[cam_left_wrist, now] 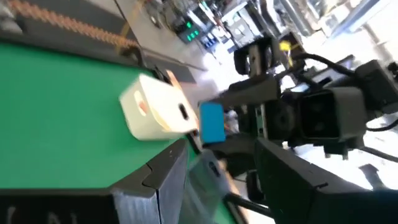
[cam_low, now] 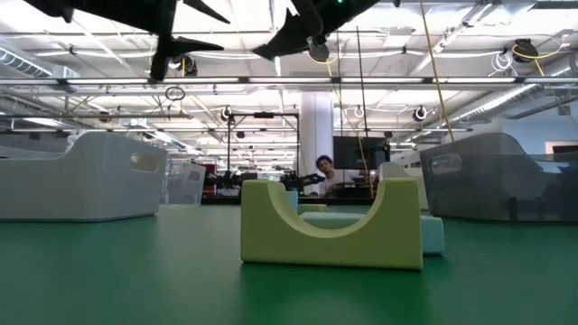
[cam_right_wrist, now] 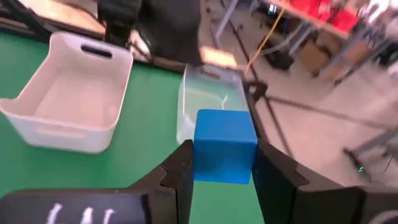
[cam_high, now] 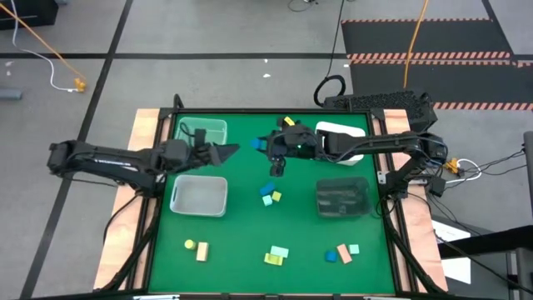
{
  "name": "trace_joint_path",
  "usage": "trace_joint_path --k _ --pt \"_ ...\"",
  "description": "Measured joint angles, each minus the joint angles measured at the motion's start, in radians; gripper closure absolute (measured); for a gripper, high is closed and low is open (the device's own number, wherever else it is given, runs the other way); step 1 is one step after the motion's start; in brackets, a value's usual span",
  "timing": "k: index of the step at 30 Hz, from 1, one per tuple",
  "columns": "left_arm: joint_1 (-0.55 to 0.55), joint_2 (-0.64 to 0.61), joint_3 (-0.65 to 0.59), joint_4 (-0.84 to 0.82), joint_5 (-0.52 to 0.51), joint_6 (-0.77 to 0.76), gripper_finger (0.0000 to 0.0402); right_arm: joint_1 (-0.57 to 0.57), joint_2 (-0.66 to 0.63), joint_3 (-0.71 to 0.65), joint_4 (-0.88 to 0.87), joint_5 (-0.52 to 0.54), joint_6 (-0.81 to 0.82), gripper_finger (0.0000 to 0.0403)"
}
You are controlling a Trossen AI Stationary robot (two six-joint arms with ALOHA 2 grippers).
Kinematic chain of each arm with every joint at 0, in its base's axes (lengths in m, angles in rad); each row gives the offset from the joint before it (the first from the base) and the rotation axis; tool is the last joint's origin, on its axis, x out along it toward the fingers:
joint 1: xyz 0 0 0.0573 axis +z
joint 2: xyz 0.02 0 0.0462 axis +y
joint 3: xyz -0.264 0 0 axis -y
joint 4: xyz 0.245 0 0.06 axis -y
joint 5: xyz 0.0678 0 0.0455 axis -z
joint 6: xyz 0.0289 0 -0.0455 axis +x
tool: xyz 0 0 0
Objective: Sort & place blocks by color
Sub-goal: Put the top blue block into the white transparent bin
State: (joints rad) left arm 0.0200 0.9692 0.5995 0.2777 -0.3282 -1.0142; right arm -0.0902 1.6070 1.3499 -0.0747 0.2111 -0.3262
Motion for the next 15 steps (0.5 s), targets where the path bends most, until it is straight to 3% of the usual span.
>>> trace_joint_path --k 7,15 --pt "0.030 0.103 0.000 0.127 0.090 -0.048 0.0215 0.016 0.000 0.000 0.055 -0.004 -0.065 0.0287" --pt "0.072 0.120 0.000 0.176 0.146 -0.065 0.0215 0.038 0.000 0.000 0.056 -0.005 -0.060 0.0287"
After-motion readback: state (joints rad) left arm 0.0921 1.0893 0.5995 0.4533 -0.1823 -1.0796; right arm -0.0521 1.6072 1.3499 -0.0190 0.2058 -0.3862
